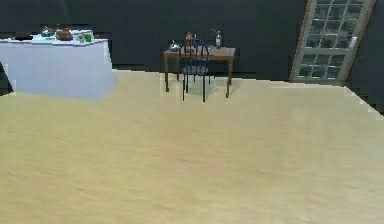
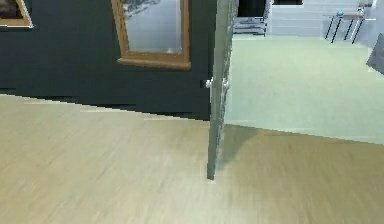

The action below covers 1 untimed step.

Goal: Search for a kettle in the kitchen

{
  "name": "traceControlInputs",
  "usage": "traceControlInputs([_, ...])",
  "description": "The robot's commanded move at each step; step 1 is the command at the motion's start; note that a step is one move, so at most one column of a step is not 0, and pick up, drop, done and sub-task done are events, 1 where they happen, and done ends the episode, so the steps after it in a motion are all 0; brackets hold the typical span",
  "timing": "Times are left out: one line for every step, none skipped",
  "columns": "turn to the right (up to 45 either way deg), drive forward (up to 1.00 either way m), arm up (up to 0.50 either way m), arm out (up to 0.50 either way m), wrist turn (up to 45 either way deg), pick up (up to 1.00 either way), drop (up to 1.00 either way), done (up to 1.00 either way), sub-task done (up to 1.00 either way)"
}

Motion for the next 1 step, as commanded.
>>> traceControlInputs([0.0,1.00,0.00,0.00,0.0,0.00,0.00,0.00,0.00])
